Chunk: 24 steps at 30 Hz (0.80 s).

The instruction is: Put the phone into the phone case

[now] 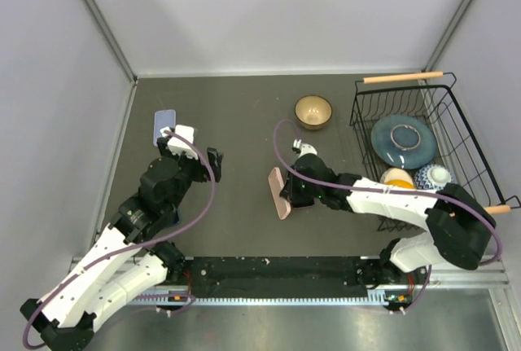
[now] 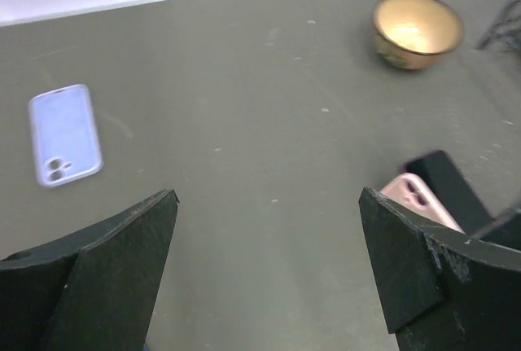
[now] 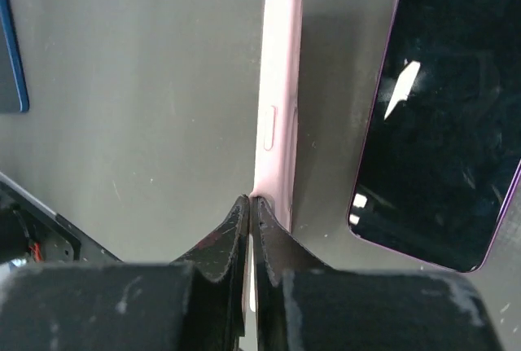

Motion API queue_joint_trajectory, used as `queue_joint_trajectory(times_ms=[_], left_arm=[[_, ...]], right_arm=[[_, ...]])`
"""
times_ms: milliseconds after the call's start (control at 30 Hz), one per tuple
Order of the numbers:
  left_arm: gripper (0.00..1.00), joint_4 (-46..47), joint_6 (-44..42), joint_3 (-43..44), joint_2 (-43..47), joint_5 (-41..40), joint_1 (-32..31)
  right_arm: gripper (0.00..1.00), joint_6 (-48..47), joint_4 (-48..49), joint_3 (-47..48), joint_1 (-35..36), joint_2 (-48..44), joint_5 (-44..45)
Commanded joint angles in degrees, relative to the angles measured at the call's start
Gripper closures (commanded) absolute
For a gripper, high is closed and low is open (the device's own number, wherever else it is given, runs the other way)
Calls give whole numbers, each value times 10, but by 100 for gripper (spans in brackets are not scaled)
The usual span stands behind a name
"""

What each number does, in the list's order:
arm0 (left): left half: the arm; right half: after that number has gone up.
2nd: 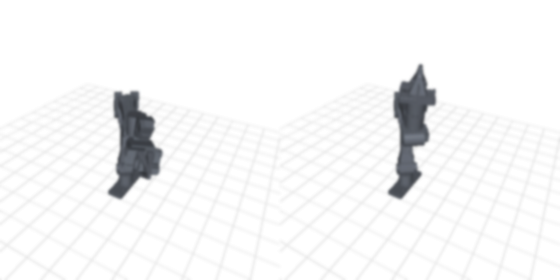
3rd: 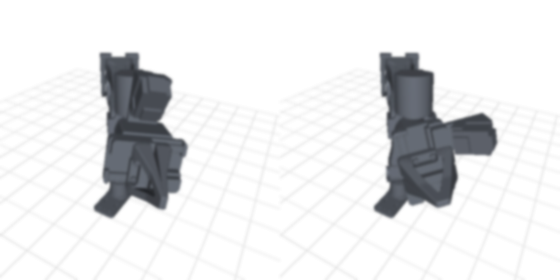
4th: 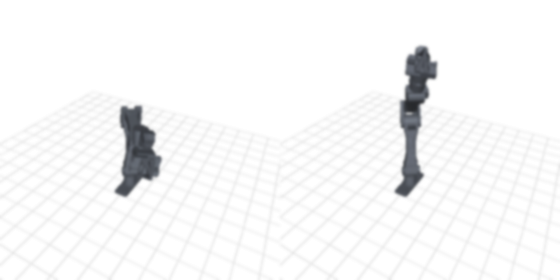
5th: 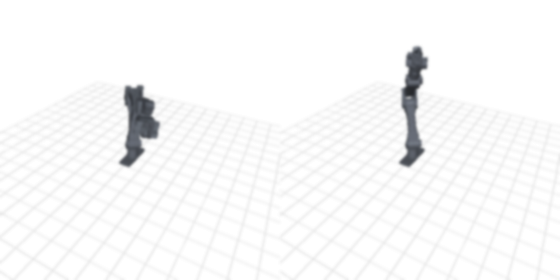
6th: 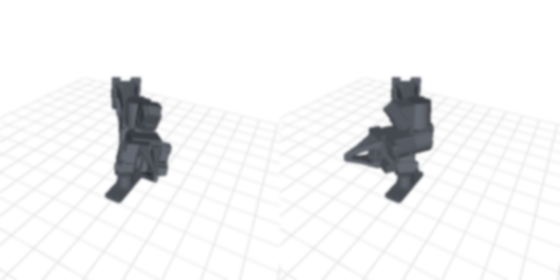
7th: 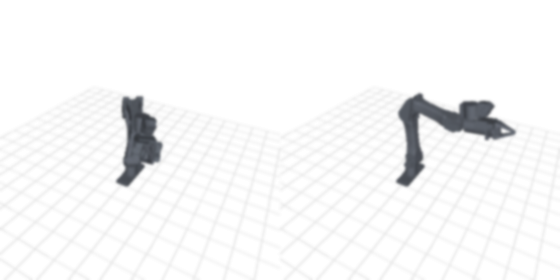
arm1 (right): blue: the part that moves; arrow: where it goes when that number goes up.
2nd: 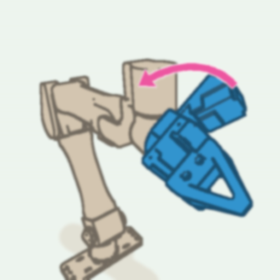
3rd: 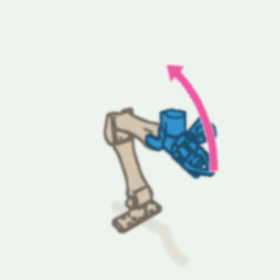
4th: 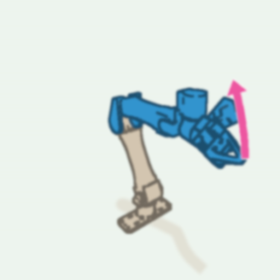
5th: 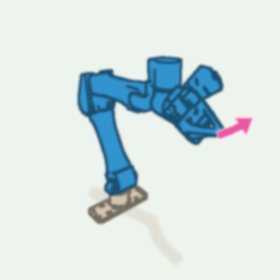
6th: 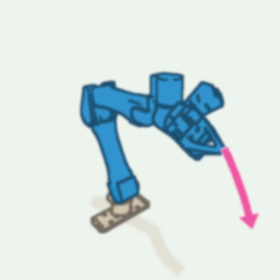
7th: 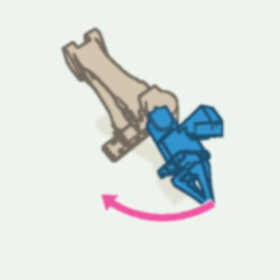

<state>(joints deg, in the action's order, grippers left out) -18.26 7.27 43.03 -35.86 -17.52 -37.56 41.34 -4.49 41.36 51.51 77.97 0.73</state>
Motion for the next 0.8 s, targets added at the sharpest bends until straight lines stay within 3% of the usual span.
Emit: queue_joint_trajectory(times_ms=[0, 467, 767], left_arm=[[1, -22, -4, 18, -1, -140, 2], [1, -32, -8, 14, -2, -156, 2], [1, -32, -9, 12, 2, -160, 2]], right_arm=[[100, 76, -65, 36, 20, 43, 74], [100, 59, -85, 54, 19, 97, 79], [100, 52, 41, -1, 20, 10, -5]])
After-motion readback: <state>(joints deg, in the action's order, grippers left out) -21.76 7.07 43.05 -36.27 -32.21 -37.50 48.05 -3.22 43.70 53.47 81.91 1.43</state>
